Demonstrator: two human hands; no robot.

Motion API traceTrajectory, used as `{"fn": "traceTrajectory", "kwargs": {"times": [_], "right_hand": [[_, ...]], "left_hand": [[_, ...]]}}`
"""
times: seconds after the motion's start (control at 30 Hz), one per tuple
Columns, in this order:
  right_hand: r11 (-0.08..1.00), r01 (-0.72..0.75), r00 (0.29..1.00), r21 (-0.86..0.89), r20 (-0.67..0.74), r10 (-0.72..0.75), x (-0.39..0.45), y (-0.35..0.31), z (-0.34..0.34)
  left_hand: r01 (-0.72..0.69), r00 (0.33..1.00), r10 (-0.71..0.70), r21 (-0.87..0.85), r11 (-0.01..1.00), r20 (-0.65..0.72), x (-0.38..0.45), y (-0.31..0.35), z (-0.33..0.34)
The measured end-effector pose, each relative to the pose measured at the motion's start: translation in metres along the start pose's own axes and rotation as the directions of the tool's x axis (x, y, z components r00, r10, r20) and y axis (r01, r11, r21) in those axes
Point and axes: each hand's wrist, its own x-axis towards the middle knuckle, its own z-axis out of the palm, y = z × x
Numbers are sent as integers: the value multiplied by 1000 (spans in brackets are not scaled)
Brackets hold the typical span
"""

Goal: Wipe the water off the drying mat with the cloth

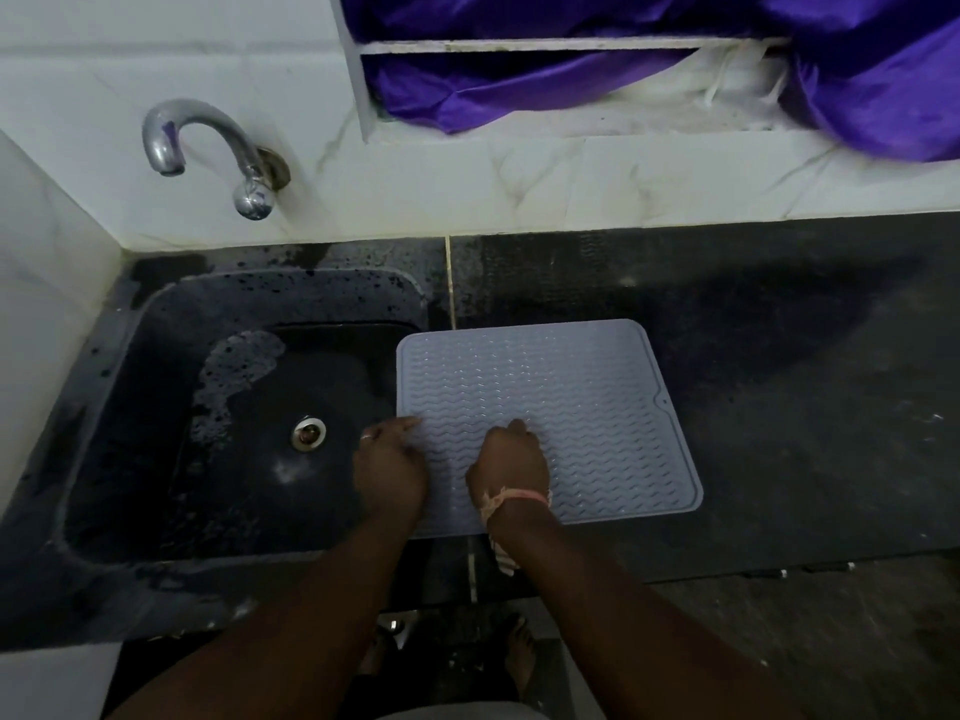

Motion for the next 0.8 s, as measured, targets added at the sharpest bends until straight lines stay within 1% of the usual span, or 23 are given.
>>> {"fn": "traceTrajectory", "kwargs": {"times": [0.03,0.07,0.1,0.13,0.17,0.2,0.3,0.4,0.5,0.57,0.63,0.67,0.73,0.77,0.8], "right_hand": [[1000,-3,1000,3,6,3,0,-1,0],[1000,-7,1000,6,4,7,-1,-3,-1],[1000,-9,1000,7,1,9,-3,-7,0],[1000,-13,1000,6,1,13,-4,-12,1],[1000,-15,1000,5,3,15,-6,-18,3],[1000,-12,1000,3,7,12,-9,-26,5],[999,25,999,-40,33,-24,-14,-55,14],[993,81,996,-83,43,-78,-16,-82,23],[992,104,992,-78,84,-97,-13,-97,29],[995,102,987,-7,123,-100,-8,-96,26],[993,74,985,92,151,-88,-1,-88,15],[989,41,986,142,152,-63,1,-82,5],[975,-41,994,218,111,17,5,-61,-14],[970,-83,994,229,89,64,6,-48,-26],[967,-121,992,224,73,107,6,-33,-38]], "left_hand": [[127,990,-132,-115,985,-40,3,-4,-3],[283,957,-288,-272,920,20,6,-5,-7],[417,908,-389,-407,813,153,9,-6,-10],[506,862,-414,-501,702,292,11,-9,-12],[563,826,-409,-555,613,387,11,-8,-14],[587,810,-393,-592,552,435,10,-6,-18],[610,792,-336,-639,469,510,6,0,-28],[631,770,-320,-587,507,552,12,-1,-39],[634,761,-308,-554,540,571,21,-7,-43],[657,741,-336,-523,543,582,23,-8,-42],[686,715,-358,-504,525,601,26,-9,-40],[672,725,-344,-502,545,597,27,-8,-40],[571,784,-312,-427,701,536,35,-12,-34],[494,826,-292,-368,788,482,39,-12,-30],[416,862,-261,-314,854,434,41,-12,-28]]}}
